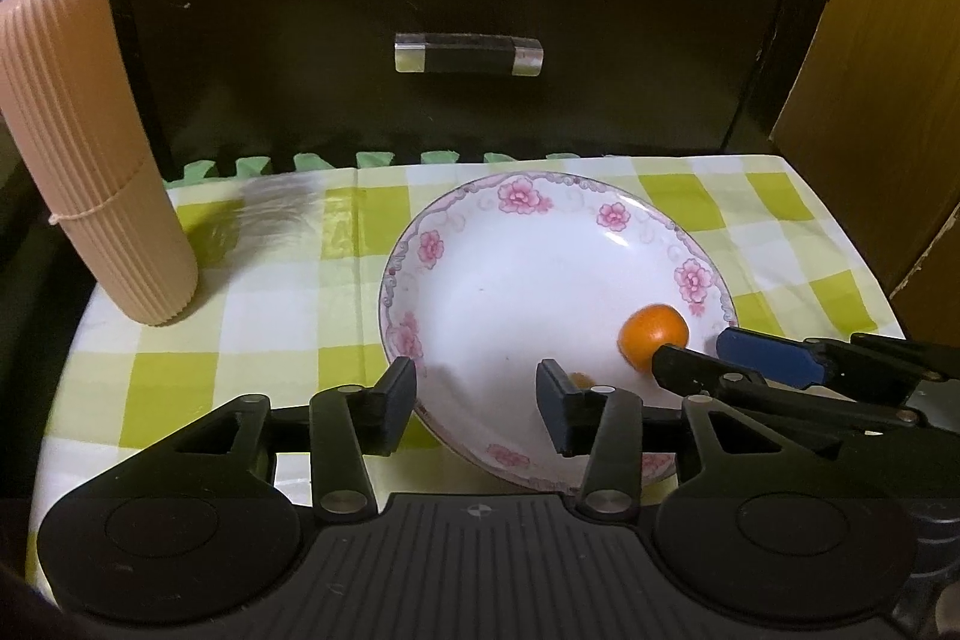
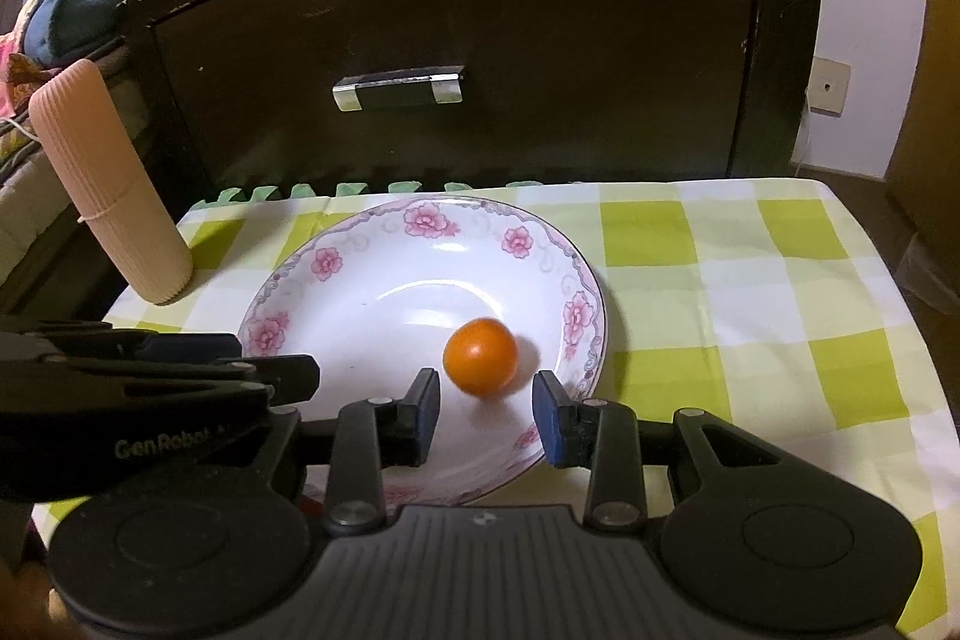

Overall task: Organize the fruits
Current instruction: 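Open the left gripper to drop the longan while the right releases the tangerine into the bowl, then grasp the second brown longan on the cloth with the left gripper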

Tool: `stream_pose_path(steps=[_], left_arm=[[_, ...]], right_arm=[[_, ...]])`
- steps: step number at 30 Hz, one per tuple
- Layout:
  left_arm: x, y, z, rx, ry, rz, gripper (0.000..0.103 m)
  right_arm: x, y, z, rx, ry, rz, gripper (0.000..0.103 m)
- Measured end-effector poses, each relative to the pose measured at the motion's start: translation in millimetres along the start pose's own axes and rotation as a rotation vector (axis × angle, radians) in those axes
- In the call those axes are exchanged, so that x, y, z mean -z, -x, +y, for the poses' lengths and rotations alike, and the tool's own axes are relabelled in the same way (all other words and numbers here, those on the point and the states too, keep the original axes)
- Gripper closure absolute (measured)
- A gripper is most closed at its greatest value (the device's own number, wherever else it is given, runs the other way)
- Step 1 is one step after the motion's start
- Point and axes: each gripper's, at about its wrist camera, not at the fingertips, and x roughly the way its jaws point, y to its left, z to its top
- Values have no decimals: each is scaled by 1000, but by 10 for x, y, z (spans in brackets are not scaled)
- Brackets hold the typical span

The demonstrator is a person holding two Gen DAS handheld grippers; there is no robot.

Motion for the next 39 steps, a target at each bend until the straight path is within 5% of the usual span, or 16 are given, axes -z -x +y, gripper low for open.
stream_pose_path(steps=[39], left_arm=[[638, 874, 431, -60, 47, 47, 41]], right_arm=[[394, 672, 452, -78, 102, 34, 64]])
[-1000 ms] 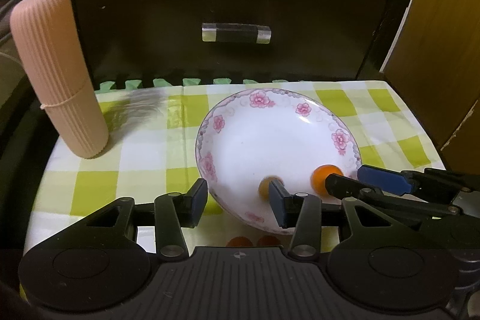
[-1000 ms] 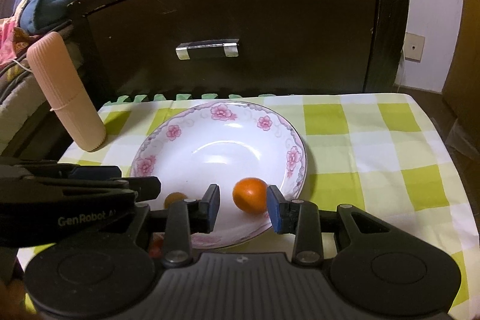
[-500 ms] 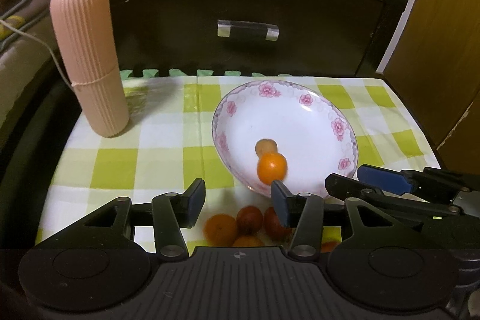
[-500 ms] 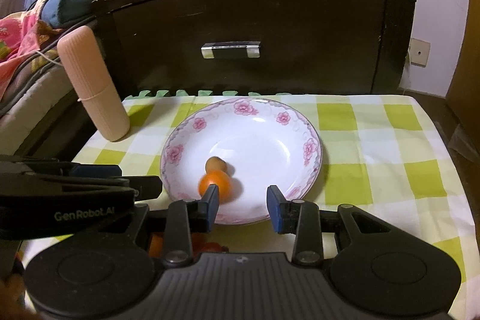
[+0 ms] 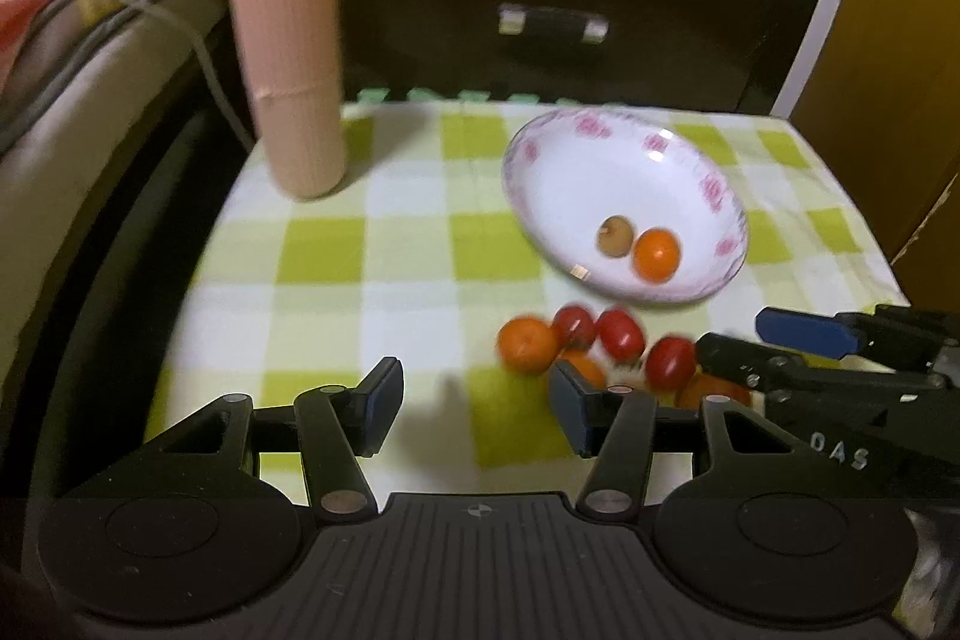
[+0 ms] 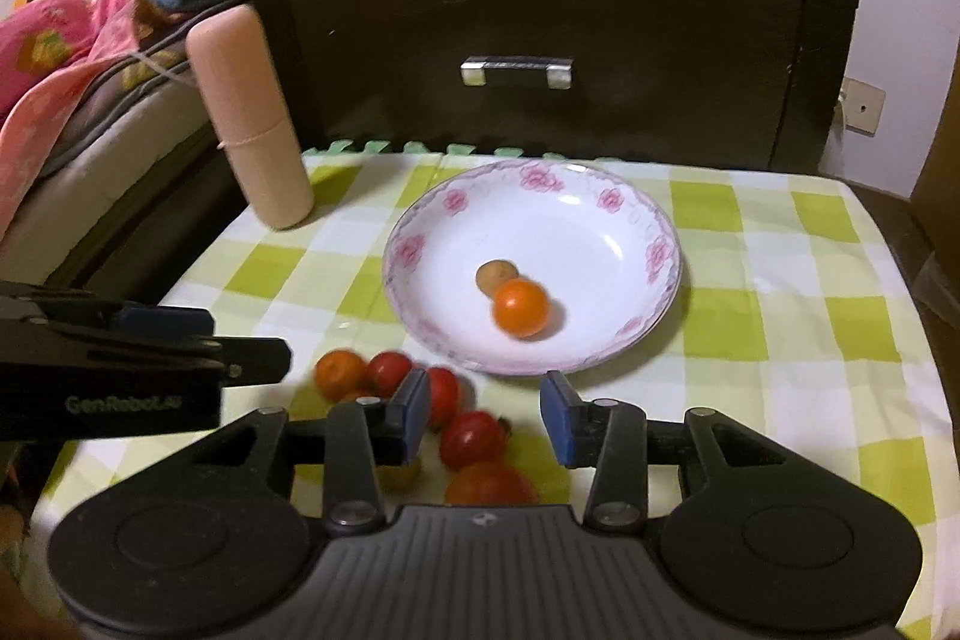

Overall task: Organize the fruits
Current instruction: 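Grasp the second brown longan on the cloth with the left gripper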

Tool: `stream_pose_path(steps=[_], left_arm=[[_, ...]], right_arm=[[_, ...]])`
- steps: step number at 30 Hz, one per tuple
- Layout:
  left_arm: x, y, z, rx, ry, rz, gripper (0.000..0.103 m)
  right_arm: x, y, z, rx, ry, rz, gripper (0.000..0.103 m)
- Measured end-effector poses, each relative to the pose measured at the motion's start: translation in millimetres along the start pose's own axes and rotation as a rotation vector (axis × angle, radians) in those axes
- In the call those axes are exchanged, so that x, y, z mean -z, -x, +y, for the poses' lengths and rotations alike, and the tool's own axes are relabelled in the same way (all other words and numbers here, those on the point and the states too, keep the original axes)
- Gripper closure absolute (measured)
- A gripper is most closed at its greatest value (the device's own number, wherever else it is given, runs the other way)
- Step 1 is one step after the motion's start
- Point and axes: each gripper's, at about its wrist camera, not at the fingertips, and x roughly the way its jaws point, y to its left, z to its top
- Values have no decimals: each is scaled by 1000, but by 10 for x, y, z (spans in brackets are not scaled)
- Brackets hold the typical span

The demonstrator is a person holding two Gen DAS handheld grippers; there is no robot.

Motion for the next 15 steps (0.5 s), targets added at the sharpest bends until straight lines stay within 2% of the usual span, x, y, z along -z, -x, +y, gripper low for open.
stream_pose_path(steps=[9, 15], left_arm=[[307, 87, 153, -56, 33, 84, 40], [418, 3, 112, -93, 7, 124, 41]], right_arm=[[85, 87, 110, -27, 15, 22, 64], [95, 175, 113, -30, 13, 15, 64]])
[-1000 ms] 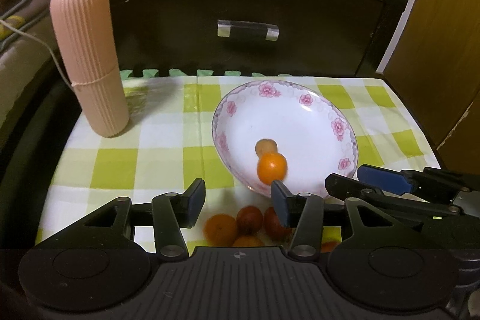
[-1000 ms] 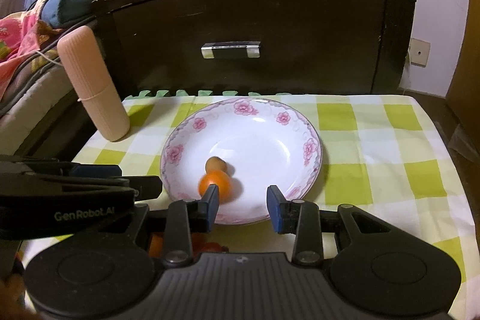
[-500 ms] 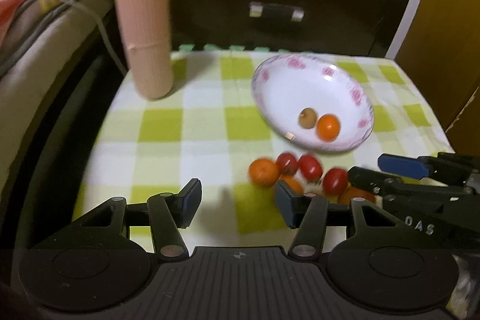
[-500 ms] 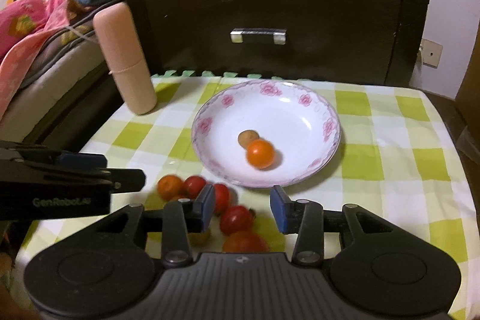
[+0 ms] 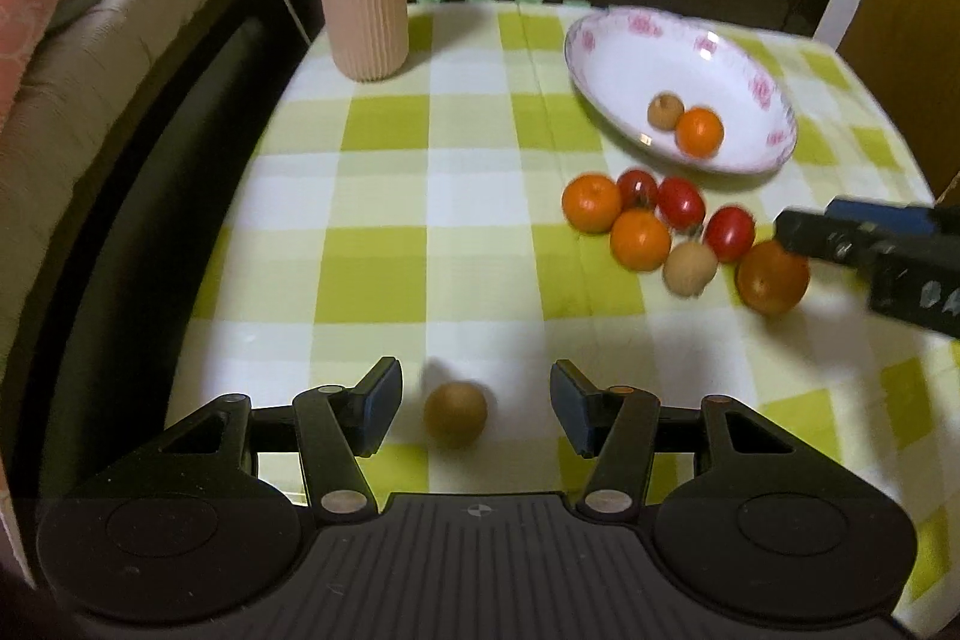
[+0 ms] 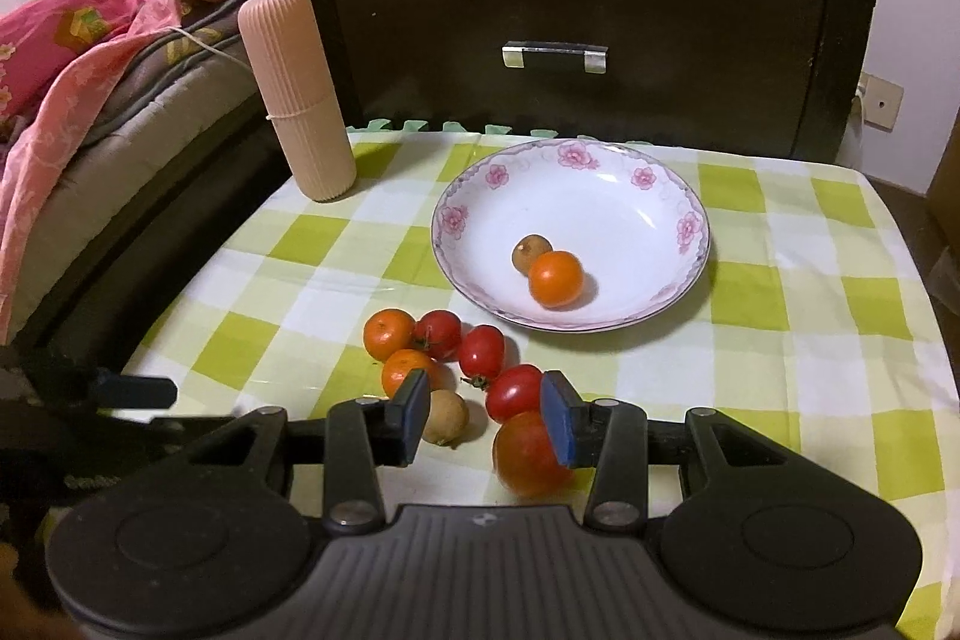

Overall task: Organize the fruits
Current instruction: 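Grasp the second brown longan on the cloth with the left gripper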

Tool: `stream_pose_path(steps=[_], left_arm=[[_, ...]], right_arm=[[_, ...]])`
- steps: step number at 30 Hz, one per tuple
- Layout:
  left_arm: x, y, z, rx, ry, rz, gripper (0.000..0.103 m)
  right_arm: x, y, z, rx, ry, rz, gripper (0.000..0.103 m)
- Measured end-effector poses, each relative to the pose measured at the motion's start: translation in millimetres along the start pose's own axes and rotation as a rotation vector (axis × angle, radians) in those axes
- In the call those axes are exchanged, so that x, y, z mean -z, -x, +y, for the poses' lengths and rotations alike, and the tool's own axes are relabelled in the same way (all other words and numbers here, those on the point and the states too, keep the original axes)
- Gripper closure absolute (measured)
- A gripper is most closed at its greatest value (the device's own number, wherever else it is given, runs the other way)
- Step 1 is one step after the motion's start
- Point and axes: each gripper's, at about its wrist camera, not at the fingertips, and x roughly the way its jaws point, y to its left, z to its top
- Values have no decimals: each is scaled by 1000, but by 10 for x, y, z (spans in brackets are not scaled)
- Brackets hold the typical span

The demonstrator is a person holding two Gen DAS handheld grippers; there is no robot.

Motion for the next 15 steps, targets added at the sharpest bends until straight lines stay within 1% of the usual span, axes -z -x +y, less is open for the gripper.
stream_pose_path(steps=[3, 6, 9, 11, 13, 15], left_arm=[[33, -73, -5, -21, -7, 15, 46], [62, -118, -9, -35, -12, 29, 53], [73, -140, -13, -39, -14, 35, 56], [79, -166, -19, -43, -14, 46, 64], [91, -191, -12, -43, -4, 61, 65], [85, -180, 0, -45, 5, 55, 68]], right_arm=[[15, 28, -7, 2, -2, 1, 64], [32, 43, -24, 3, -4, 2, 64], [40, 44, -46, 4, -10, 3, 64], [45, 39, -68, 4, -15, 5, 64], [51, 32, -93, 6, -19, 8, 64], [58, 30, -116, 10, -25, 8, 64]])
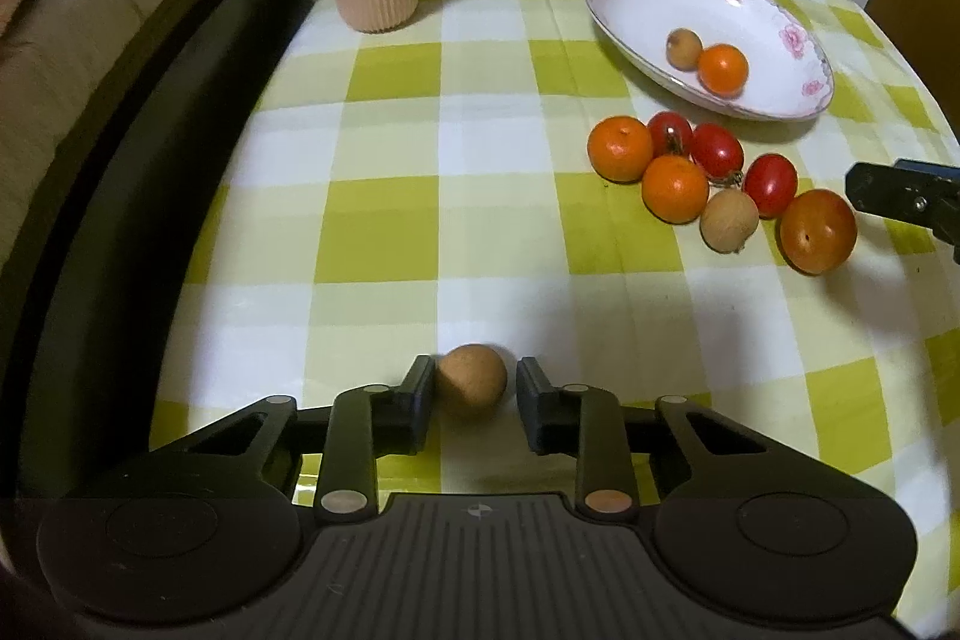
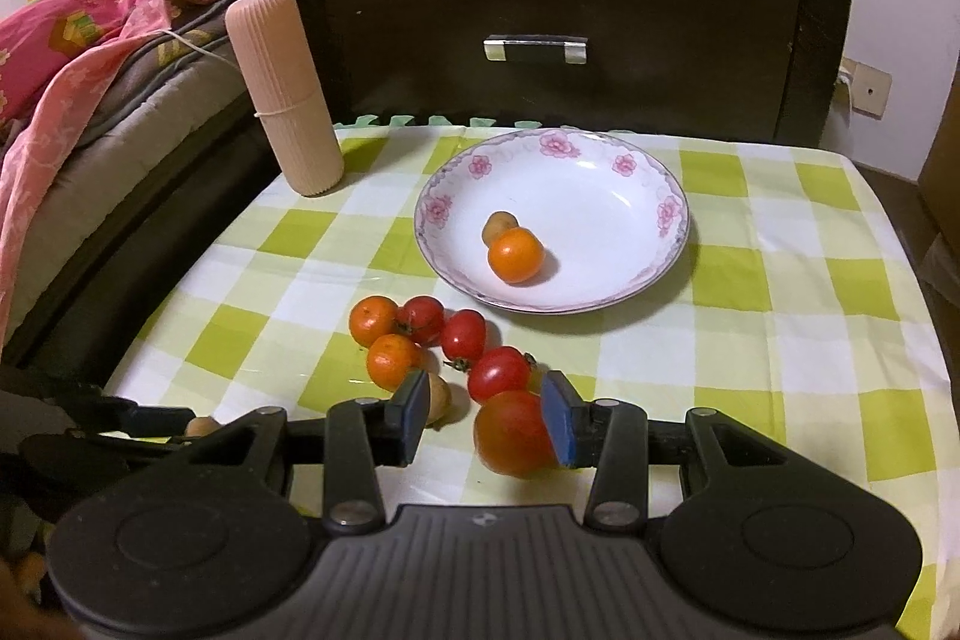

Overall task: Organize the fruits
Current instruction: 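Grasp the second brown longan on the cloth with the left gripper, then grasp the large red tomato with the right gripper while the left holds the longan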

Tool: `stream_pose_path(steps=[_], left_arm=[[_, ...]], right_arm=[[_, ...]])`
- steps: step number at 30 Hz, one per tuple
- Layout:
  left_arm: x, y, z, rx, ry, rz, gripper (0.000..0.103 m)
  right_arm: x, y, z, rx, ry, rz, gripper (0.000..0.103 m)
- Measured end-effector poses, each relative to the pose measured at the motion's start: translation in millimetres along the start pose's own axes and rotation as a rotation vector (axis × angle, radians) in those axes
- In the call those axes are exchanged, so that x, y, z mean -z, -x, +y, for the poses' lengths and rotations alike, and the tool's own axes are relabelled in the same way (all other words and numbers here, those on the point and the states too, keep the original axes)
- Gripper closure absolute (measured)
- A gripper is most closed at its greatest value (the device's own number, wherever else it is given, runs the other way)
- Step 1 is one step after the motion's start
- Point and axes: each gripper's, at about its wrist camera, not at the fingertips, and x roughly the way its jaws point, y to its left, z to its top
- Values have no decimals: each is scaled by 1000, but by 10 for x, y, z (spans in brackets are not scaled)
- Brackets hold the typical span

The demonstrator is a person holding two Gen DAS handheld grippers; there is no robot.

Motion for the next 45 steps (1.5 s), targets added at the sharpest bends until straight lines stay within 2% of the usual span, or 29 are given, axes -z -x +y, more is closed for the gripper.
stream_pose_path(steps=[4, 8, 16, 27, 32, 36, 45], left_arm=[[-29, -9, 55, 13, 35, -3, 71], [-20, -1, 24, 22, 20, -4, 71], [-85, 99, 26, 86, 46, -45, 71], [-84, 58, -266, 134, -59, -64, 71], [-89, -26, -342, 156, -77, -42, 71], [-84, -61, -390, 166, -93, -35, 71], [-96, -79, -395, 186, -96, -29, 70]], right_arm=[[-2, -2, -71, 13, -21, -1, 64], [3, -4, -122, 21, -33, -2, 64], [11, -11, -234, 42, -58, -1, 64], [110, -109, -364, 36, -55, 47, 64], [176, -163, -375, 13, -17, 72, 63], [199, -189, -408, -18, -11, 71, 49], [150, -230, -329, -99, 12, 77, 49]])
